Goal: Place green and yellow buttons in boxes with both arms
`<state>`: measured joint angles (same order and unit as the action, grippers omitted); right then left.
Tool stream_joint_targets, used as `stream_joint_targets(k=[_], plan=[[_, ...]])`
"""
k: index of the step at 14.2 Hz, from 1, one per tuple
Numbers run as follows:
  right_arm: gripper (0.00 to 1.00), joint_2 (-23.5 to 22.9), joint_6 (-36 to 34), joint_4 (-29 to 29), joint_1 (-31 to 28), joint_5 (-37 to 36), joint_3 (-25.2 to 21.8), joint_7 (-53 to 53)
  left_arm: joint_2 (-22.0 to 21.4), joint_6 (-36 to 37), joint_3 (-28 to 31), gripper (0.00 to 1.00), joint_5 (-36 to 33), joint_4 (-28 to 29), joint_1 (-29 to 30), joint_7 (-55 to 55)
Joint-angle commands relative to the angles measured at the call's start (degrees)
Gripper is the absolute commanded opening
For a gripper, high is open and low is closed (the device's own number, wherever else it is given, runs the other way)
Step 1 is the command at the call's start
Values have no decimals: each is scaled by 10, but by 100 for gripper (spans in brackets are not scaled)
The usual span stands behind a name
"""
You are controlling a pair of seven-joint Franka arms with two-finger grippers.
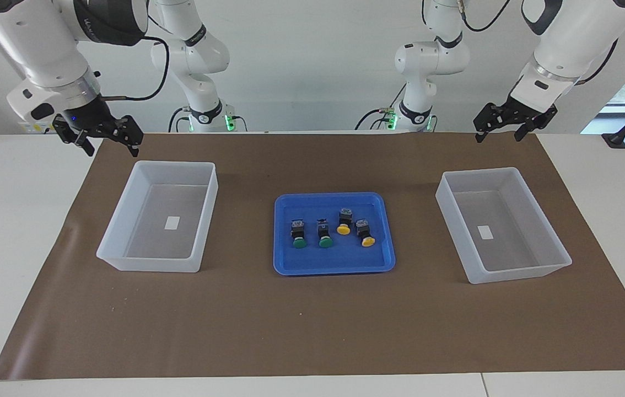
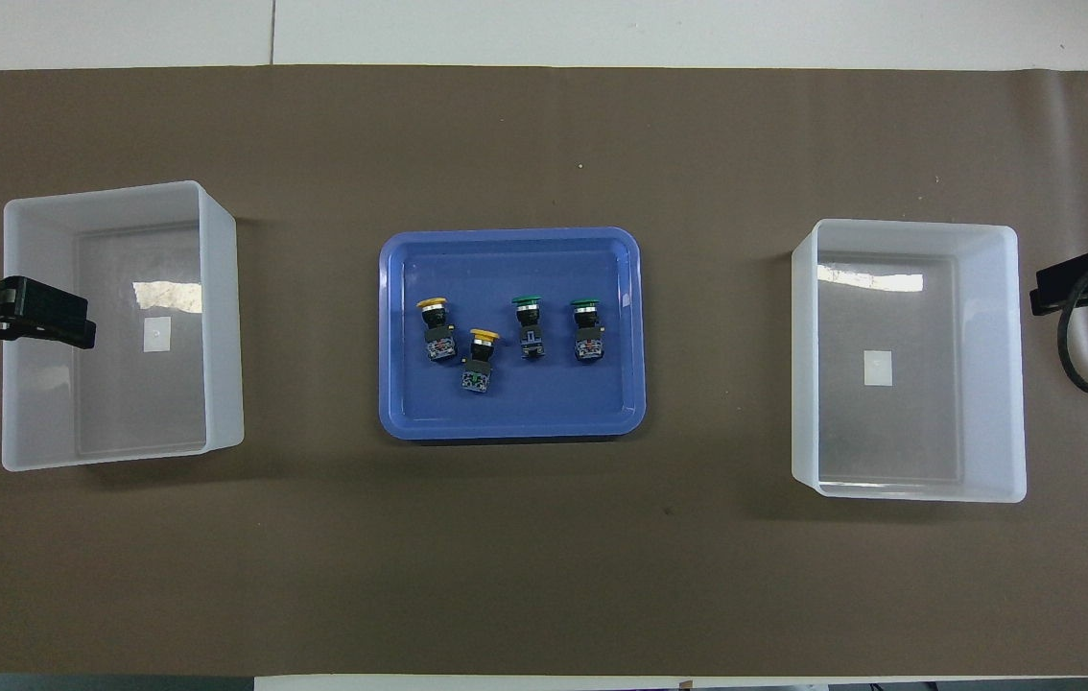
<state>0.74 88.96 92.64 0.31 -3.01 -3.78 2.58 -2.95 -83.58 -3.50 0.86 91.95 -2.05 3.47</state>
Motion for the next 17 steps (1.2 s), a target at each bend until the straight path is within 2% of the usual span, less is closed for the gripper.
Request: stream_joint_targets(k=[1, 7, 9, 13, 15, 17], plan=[[100, 4, 2, 0, -5, 4, 4, 3, -9, -3, -7, 100, 10, 10, 14, -7], [100, 5, 6, 2, 8, 5, 17, -5, -13, -6, -8, 100, 10, 12, 12, -1], [100, 5, 33, 11, 23, 6, 18, -38, -13, -4, -8, 100, 10, 12, 13, -7], [100, -28, 79, 8, 131, 29, 20, -134, -13, -6, -8, 100, 10, 12, 14, 0], [100, -77, 135, 7, 194, 31, 21, -226, -13, -6, -8, 100, 10, 12, 14, 1], [100, -125, 199, 10, 240, 33, 21, -272, -13, -7, -8, 100, 10, 12, 13, 1]])
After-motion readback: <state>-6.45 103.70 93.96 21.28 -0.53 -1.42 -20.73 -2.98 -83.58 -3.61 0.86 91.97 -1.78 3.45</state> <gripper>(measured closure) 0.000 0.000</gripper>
